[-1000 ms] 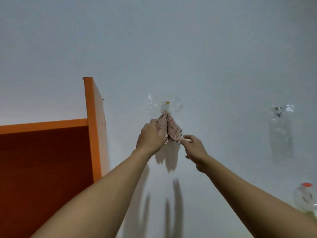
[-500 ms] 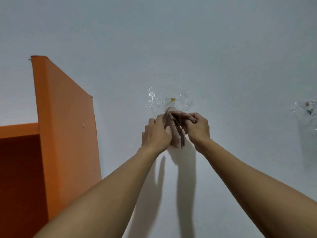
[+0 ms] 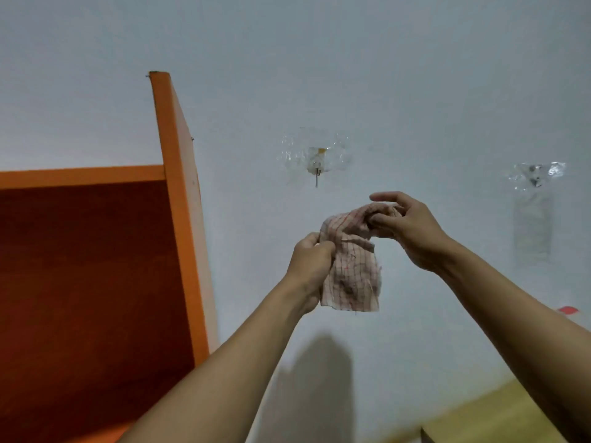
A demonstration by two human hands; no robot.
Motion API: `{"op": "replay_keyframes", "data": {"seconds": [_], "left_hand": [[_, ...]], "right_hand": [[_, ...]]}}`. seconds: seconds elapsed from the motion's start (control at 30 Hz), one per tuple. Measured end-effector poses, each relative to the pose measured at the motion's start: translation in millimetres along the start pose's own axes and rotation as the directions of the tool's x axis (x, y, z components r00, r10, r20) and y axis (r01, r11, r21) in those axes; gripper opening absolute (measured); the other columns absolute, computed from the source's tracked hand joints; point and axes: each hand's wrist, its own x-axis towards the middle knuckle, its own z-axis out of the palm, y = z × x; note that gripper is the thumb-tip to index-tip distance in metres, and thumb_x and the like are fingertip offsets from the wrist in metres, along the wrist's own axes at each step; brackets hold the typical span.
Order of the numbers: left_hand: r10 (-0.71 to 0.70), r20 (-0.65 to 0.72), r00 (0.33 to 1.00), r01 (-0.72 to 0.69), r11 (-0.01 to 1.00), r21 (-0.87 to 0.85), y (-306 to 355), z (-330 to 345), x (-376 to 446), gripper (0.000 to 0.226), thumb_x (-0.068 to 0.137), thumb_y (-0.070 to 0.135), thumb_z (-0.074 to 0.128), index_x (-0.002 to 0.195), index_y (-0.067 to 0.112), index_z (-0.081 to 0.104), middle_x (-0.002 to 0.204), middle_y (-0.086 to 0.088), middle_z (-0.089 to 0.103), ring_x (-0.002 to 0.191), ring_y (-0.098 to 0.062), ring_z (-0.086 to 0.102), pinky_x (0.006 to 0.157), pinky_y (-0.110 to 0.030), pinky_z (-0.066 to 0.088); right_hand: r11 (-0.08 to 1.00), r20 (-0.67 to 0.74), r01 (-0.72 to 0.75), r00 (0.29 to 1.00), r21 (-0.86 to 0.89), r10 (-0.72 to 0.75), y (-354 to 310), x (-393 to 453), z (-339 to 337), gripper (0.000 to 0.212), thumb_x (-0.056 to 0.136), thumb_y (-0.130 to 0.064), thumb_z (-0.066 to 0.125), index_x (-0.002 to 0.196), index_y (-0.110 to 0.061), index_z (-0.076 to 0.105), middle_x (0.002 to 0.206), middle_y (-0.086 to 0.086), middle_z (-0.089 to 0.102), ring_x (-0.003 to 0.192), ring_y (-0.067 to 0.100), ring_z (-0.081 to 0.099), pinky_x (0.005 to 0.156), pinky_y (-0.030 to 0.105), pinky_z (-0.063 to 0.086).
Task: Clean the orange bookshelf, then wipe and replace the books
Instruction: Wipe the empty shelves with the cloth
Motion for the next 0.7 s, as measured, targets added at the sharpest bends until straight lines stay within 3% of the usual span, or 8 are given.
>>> {"op": "replay_keyframes", "data": {"seconds": [0.07,0.17,0.3,0.37,0.43,0.53,0.6,0.7], "left_hand": [[-0.078,0.085,0.993,0.084,0.995,-0.059,-7,-5,-35,0.024,0.089,-0.006,0.04,0.085,0.009,0.058,0.074,-0.005,0.063,0.055,-0.012,0.059,0.052,-0.023,0.048],[-0.162,0.196,0.967,0.192,0.971,-0.142,-15,-25,-89,0.027,0.083,-0.007,0.043,0.102,-0.001,0.062,0.089,-0.012,0.066,0.075,-0.022,0.06,0.066,-0.031,0.05],[-0.278,0.313,0.908,0.362,0.897,-0.254,-20,-63,-167,0.019,0.094,0.012,0.051,0.098,0.005,0.068,0.083,-0.01,0.07,0.074,-0.022,0.066,0.072,-0.033,0.052],[-0.25,0.247,0.936,0.321,0.894,-0.312,-25,-81,-204,0.015,0.097,0.011,0.054,0.105,0.003,0.065,0.091,-0.015,0.071,0.08,-0.025,0.068,0.076,-0.037,0.055],[-0.243,0.112,0.964,0.266,0.904,-0.334,-32,-97,-237,0.009,0.097,0.004,0.053,0.099,0.004,0.062,0.086,-0.018,0.071,0.077,-0.027,0.068,0.073,-0.04,0.057],[-0.257,-0.057,0.965,0.229,0.925,-0.302,-42,-126,-281,0.012,0.098,0.001,0.051,0.1,0.009,0.06,0.083,-0.015,0.068,0.07,-0.025,0.066,0.067,-0.037,0.055],[-0.298,-0.144,0.944,0.247,0.924,-0.293,-47,-146,-309,0.015,0.099,0.001,0.049,0.107,0.012,0.058,0.082,-0.014,0.068,0.067,-0.024,0.066,0.064,-0.034,0.053],[-0.378,-0.233,0.896,0.308,0.907,-0.289,-53,-182,-350,0.017,0.101,0.002,0.045,0.109,0.012,0.056,0.089,-0.018,0.069,0.071,-0.028,0.067,0.064,-0.037,0.054]], "right_hand": [[0.994,-0.02,-0.073,0.997,0.08,0.075,-5,-33,1,0.037,0.089,0.007,0.064,0.122,-0.009,0.062,0.115,0.021,0.062,0.093,0.026,0.067,0.082,0.037,0.058],[0.964,-0.041,-0.19,0.979,0.185,0.201,-15,-92,9,0.044,0.089,0.005,0.065,0.13,-0.009,0.057,0.112,0.014,0.064,0.097,0.025,0.067,0.075,0.035,0.056],[0.915,0.015,-0.323,0.944,0.241,0.329,-32,-177,36,0.054,0.091,0.004,0.063,0.139,-0.013,0.047,0.106,0.017,0.063,0.087,0.026,0.067,0.063,0.034,0.054],[0.895,0.023,-0.349,0.934,0.279,0.358,-42,-219,60,0.062,0.091,0.003,0.063,0.145,-0.017,0.04,0.104,0.017,0.063,0.086,0.026,0.066,0.067,0.037,0.055],[0.861,-0.021,-0.381,0.911,0.339,0.411,-46,-260,88,0.069,0.092,-0.005,0.065,0.149,-0.025,0.031,0.098,0.012,0.063,0.084,0.025,0.061,0.07,0.037,0.053],[0.719,-0.023,-0.586,0.769,0.375,0.639,-33,-326,137,0.075,0.089,-0.038,0.072,0.149,-0.034,0.027,0.107,0.009,0.063,0.081,0.025,0.061,0.074,0.039,0.054],[0.555,0.093,-0.752,0.619,0.354,0.78,-17,-367,167,0.069,0.082,-0.06,0.069,0.137,-0.023,0.047,0.117,0.011,0.064,0.095,0.031,0.066,0.083,0.043,0.053],[0.406,0.318,-0.882,0.466,0.239,0.826,-9,-422,210,0.058,0.09,-0.071,0.045,0.098,-0.018,0.065,0.089,0.007,0.07,0.08,0.023,0.06,0.07,0.032,0.042]]}}
